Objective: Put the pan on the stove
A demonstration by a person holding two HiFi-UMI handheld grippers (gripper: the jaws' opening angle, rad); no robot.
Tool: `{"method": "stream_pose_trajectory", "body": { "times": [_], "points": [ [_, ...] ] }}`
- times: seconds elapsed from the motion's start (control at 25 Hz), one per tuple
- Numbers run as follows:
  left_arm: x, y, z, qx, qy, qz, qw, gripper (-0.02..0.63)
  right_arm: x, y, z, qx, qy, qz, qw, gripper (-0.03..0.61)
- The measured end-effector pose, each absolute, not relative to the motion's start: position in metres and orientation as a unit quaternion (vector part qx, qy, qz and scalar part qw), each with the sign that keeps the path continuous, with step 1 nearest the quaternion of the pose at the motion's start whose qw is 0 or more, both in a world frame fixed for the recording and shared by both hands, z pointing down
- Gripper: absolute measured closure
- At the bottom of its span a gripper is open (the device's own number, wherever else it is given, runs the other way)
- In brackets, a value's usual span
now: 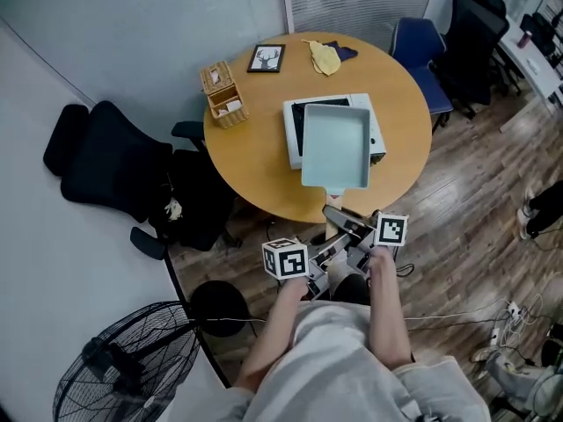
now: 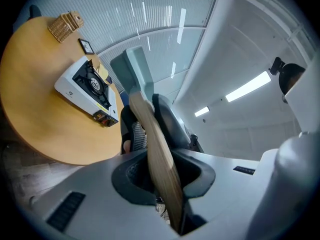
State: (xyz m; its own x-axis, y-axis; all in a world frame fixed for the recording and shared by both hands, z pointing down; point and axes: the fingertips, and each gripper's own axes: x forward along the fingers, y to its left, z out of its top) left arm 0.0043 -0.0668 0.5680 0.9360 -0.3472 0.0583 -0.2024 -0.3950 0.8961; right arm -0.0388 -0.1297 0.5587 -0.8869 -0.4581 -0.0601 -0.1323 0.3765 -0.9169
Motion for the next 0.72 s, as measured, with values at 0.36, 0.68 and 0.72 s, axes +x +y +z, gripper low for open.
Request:
{"method": "stream_pose_trajectory", "body": {
  "times": [0.36, 0.68, 0.72],
  "points": [
    [-0.008, -0.083, 0.571, 0.824, -0.178, -0.084, 0.532, 0.523, -0.054, -0.144, 0.561, -0.169, 0.817, -0.534, 0.137, 0.400],
    [-0.020, -0.115, 0.570, 0.817, -0.201, -0.095, 0.532, 0.523, -0.070, -0.174, 0.563, -0.147, 0.821, -0.539, 0.114, 0.400],
    [-0.020, -0.119, 0.570, 0.817, -0.204, -0.094, 0.532, 0.523, -0.070, -0.177, 0.563, -0.144, 0.822, -0.540, 0.113, 0.399]
  ]
}}
